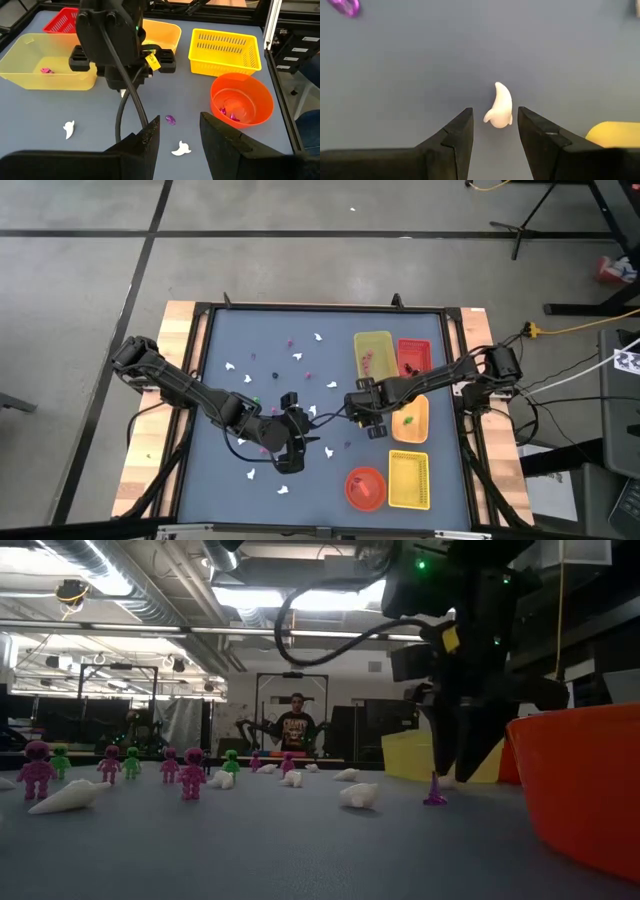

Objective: Sort Halloween decoration
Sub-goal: Put the white ghost toy into the yellow box, then put the pink skeleton toy into the top yellow bin

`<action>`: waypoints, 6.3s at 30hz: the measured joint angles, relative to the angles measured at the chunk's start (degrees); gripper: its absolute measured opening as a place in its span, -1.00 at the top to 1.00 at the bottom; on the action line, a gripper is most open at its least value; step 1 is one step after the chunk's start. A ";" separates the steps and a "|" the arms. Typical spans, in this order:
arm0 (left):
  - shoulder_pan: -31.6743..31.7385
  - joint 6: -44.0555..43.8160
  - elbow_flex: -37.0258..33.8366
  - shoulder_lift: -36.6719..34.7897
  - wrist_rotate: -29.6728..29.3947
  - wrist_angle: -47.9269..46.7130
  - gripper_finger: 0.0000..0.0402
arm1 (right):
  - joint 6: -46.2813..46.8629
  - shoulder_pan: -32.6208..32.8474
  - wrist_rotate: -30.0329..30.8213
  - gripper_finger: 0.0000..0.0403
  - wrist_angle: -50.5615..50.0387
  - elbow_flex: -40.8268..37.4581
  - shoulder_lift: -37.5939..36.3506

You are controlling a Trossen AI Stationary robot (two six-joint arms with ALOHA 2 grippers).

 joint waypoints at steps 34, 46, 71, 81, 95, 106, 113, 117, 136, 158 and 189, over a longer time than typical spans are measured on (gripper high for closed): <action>0.02 0.00 0.02 0.00 0.20 0.02 0.38 | -0.04 0.05 -0.39 0.57 1.15 0.07 2.29; 0.02 0.00 0.02 0.00 0.20 0.04 0.38 | -0.09 0.00 -1.09 0.71 1.15 0.07 2.29; -1.11 0.01 0.02 0.00 0.59 0.04 0.38 | 2.30 0.05 -22.58 0.72 -19.78 13.25 2.38; -3.68 0.00 0.02 0.00 0.63 0.04 0.38 | 8.44 2.88 -38.36 0.72 -23.46 14.93 2.35; -7.54 -2.99 0.02 0.00 0.65 0.04 0.38 | 8.41 15.79 -35.57 0.72 -28.60 14.93 2.33; -11.86 -16.31 0.02 0.00 0.65 -1.28 0.38 | 8.41 20.68 -34.41 0.56 -28.53 14.93 2.31; -13.93 -21.50 0.02 0.00 0.63 -2.77 0.38 | 8.41 21.10 -34.38 0.22 -28.49 14.93 2.31; -14.89 -23.98 0.02 0.00 0.63 -3.95 0.38 | 8.41 21.01 -34.38 0.12 -28.49 14.93 2.29; -16.52 -42.99 0.02 0.00 0.64 -21.51 0.38 | 8.39 20.99 -34.38 0.13 -28.44 14.93 2.29; -16.48 -52.10 -8.78 -0.04 1.20 -30.11 0.38 | 8.39 20.99 -34.38 0.13 -28.44 14.93 2.29; -16.48 -51.87 -24.28 -0.02 0.61 -9.86 0.38 | 8.39 20.99 -28.96 0.13 -28.42 14.93 2.27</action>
